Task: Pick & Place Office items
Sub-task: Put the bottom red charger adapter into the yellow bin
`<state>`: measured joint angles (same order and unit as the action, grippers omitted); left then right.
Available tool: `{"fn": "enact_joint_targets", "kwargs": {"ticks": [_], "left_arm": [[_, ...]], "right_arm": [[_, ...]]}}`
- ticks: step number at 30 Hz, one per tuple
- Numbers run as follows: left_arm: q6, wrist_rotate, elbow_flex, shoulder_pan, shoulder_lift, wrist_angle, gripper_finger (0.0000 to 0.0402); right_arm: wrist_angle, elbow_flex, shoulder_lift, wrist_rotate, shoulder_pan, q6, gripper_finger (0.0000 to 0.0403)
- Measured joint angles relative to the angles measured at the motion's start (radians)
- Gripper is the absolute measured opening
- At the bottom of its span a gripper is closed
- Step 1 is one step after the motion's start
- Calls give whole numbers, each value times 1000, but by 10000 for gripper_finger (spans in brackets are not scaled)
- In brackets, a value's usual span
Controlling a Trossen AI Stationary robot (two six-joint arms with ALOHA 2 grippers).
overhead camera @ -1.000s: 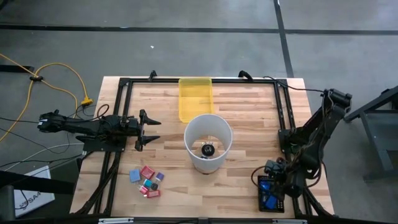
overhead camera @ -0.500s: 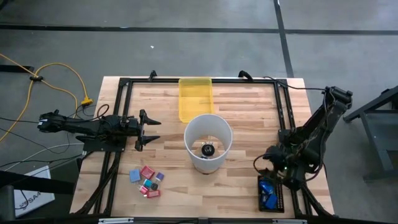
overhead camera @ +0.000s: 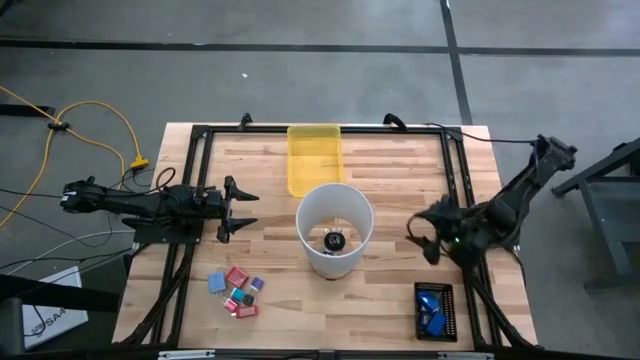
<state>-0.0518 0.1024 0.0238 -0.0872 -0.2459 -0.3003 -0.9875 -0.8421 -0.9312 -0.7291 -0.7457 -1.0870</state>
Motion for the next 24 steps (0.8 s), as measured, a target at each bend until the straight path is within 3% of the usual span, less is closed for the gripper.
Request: {"fn": "enact_joint_targets", "kwargs": {"ticks": [11, 24], "left_arm": [[0, 0, 0, 0, 0, 0, 293], [0, 0, 0, 0, 0, 0, 293]], "right_arm": [[271, 0, 33, 180, 358, 498, 326], [453, 36, 90, 228, 583, 690, 326]]}}
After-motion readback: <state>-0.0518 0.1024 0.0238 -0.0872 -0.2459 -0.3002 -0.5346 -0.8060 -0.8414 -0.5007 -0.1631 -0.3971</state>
